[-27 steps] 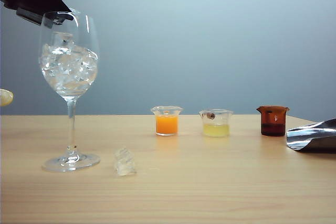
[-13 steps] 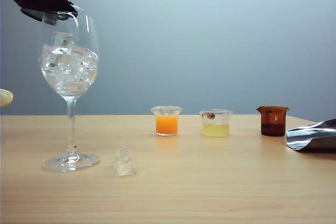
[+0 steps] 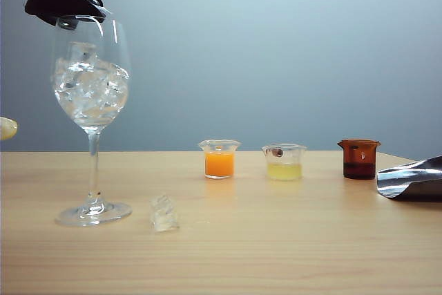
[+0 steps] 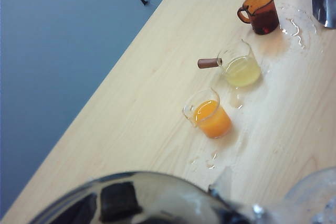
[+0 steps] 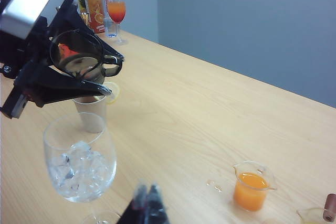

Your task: Pick up the first measuring cup from the left, pour the coconut rum inside into the goblet, and finally put the measuring cup back in its original place.

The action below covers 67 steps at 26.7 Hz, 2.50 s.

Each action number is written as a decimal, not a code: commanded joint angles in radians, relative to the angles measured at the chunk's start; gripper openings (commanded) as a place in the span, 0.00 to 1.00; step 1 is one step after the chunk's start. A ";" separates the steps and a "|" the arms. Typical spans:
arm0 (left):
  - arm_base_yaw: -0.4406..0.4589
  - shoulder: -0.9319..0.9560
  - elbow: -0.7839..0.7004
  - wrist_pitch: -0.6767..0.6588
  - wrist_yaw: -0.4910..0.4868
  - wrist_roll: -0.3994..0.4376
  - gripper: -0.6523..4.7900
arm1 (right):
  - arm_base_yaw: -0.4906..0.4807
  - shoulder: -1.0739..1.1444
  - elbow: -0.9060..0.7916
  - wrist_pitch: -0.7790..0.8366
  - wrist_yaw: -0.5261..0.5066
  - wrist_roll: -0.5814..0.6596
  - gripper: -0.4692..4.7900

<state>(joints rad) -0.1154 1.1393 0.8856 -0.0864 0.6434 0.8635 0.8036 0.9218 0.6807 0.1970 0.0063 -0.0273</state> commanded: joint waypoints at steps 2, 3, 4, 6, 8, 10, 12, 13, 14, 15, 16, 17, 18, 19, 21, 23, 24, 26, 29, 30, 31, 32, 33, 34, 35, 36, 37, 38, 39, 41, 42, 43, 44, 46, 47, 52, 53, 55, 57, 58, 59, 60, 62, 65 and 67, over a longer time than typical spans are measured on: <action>0.000 -0.005 0.004 0.032 0.008 0.031 0.61 | 0.000 0.009 0.008 0.017 0.003 -0.004 0.07; 0.000 -0.005 0.004 0.032 0.008 0.042 0.61 | 0.000 0.012 0.008 0.017 0.002 -0.005 0.07; 0.000 -0.005 0.004 0.032 0.008 0.058 0.61 | 0.000 0.017 0.008 0.018 0.002 -0.005 0.07; 0.000 -0.005 0.004 0.033 0.008 0.072 0.61 | 0.000 0.024 0.008 0.019 0.002 -0.005 0.07; 0.000 -0.005 0.004 0.033 0.008 0.072 0.61 | 0.000 0.031 0.008 0.025 0.002 -0.009 0.07; 0.000 -0.005 0.004 0.033 0.008 0.083 0.61 | 0.000 0.037 0.008 0.042 0.002 -0.012 0.07; 0.000 -0.005 0.004 0.036 0.009 0.106 0.61 | 0.000 0.049 0.008 0.078 0.002 -0.031 0.07; -0.002 -0.006 0.004 0.037 0.011 0.109 0.61 | -0.001 0.051 0.008 0.089 0.002 -0.031 0.07; -0.014 -0.007 0.004 0.037 0.008 0.110 0.61 | 0.000 0.056 0.008 0.106 -0.003 -0.031 0.07; -0.027 -0.012 0.004 0.036 0.005 0.119 0.61 | -0.001 0.058 0.008 0.116 -0.005 -0.031 0.07; -0.035 -0.013 0.004 0.036 0.004 0.134 0.61 | -0.001 0.058 0.008 0.118 -0.005 -0.031 0.07; -0.044 -0.016 0.004 0.036 0.003 0.140 0.61 | -0.001 0.058 0.008 0.118 -0.005 -0.031 0.07; -0.056 -0.017 0.005 0.036 -0.006 0.148 0.61 | -0.001 0.058 0.008 0.118 -0.005 -0.031 0.07; -0.069 -0.017 0.005 0.036 -0.029 0.156 0.61 | -0.001 0.058 0.008 0.118 -0.005 -0.031 0.07; -0.090 -0.017 0.005 0.035 -0.076 0.157 0.61 | -0.001 0.058 0.008 0.118 -0.005 -0.031 0.07; -0.104 -0.017 0.005 0.035 -0.116 0.158 0.61 | 0.000 0.058 0.008 0.118 -0.006 -0.031 0.07; -0.107 -0.017 0.005 0.036 -0.129 0.158 0.61 | 0.000 0.058 0.008 0.118 -0.006 -0.031 0.07; -0.107 -0.017 0.005 0.035 -0.136 0.167 0.61 | 0.000 0.058 0.008 0.117 -0.006 -0.030 0.07; -0.107 -0.017 0.005 0.036 -0.166 0.206 0.61 | 0.000 0.058 0.008 0.118 -0.006 -0.030 0.07; -0.107 -0.017 0.005 0.036 -0.169 0.206 0.61 | 0.000 0.058 0.008 0.117 -0.006 -0.030 0.07; -0.107 -0.017 0.005 0.035 -0.168 0.206 0.61 | 0.000 0.058 0.008 0.114 -0.006 -0.030 0.07; -0.107 -0.018 0.005 0.035 -0.168 0.206 0.61 | 0.000 0.058 0.008 0.114 -0.005 -0.030 0.07; -0.107 -0.018 0.005 0.035 -0.168 0.206 0.61 | 0.000 0.058 0.008 0.114 -0.005 -0.030 0.07; -0.107 -0.019 0.005 0.035 -0.168 0.206 0.61 | 0.000 0.058 0.008 0.114 -0.005 -0.030 0.07; -0.107 -0.019 0.005 0.033 -0.168 0.206 0.61 | 0.000 0.058 0.008 0.114 -0.005 -0.030 0.07; -0.107 -0.021 0.005 0.030 -0.168 0.206 0.61 | 0.000 0.058 0.008 0.114 -0.005 -0.030 0.07; -0.107 -0.029 0.005 0.013 -0.168 0.206 0.61 | -0.001 0.058 0.008 0.114 -0.005 -0.031 0.07; -0.107 -0.037 0.005 -0.005 -0.168 0.206 0.61 | -0.002 0.058 0.008 0.115 -0.005 -0.031 0.07; -0.107 -0.047 0.005 -0.025 -0.169 0.206 0.61 | -0.004 0.058 0.008 0.116 -0.005 -0.031 0.07; -0.107 -0.067 0.005 -0.071 -0.168 0.207 0.61 | -0.004 0.057 0.008 0.115 -0.005 -0.031 0.07; -0.107 -0.073 0.004 -0.086 -0.169 0.207 0.61 | -0.004 0.057 0.008 0.115 -0.005 -0.031 0.07; -0.107 -0.079 0.004 -0.098 -0.169 0.211 0.61 | -0.004 0.057 0.008 0.116 -0.005 -0.031 0.07; -0.107 -0.081 0.005 -0.109 -0.168 0.216 0.61 | -0.004 0.057 0.008 0.116 -0.005 -0.031 0.07; -0.107 -0.087 0.005 -0.128 -0.171 0.225 0.61 | -0.004 0.057 0.008 0.116 -0.005 -0.031 0.07; -0.107 -0.087 0.005 -0.131 -0.172 0.226 0.61 | -0.004 0.057 0.008 0.116 -0.005 -0.031 0.07; -0.107 -0.087 0.005 -0.126 -0.180 0.283 0.61 | -0.004 0.057 0.008 0.115 -0.005 -0.031 0.07; -0.107 -0.087 0.005 -0.125 -0.180 0.285 0.61 | -0.004 0.058 0.008 0.115 -0.005 -0.031 0.07; -0.107 -0.087 0.005 -0.121 -0.184 0.289 0.61 | -0.004 0.058 0.008 0.115 -0.005 -0.031 0.07; -0.107 -0.087 0.005 -0.108 -0.202 0.290 0.59 | -0.004 0.058 0.008 0.115 -0.005 -0.031 0.07; -0.107 -0.087 0.004 -0.098 -0.207 0.290 0.55 | -0.004 0.058 0.008 0.115 -0.005 -0.031 0.07; -0.107 -0.087 0.005 -0.091 -0.207 0.293 0.55 | -0.004 0.058 0.008 0.115 -0.005 -0.031 0.07; -0.107 -0.087 0.005 -0.082 -0.206 0.293 0.55 | -0.004 0.058 0.008 0.115 -0.005 -0.031 0.07; -0.107 -0.087 0.005 -0.060 -0.206 0.293 0.55 | -0.004 0.058 0.008 0.115 -0.005 -0.031 0.07; -0.107 -0.087 0.005 -0.037 -0.206 0.319 0.55 | -0.004 0.058 0.008 0.115 -0.005 -0.031 0.07; -0.107 -0.087 0.005 -0.037 -0.206 0.338 0.55 | -0.004 0.058 0.008 0.115 -0.005 -0.031 0.07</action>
<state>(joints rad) -0.2218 1.0576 0.8856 -0.1459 0.4339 1.1793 0.7990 0.9817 0.6807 0.2951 0.0040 -0.0544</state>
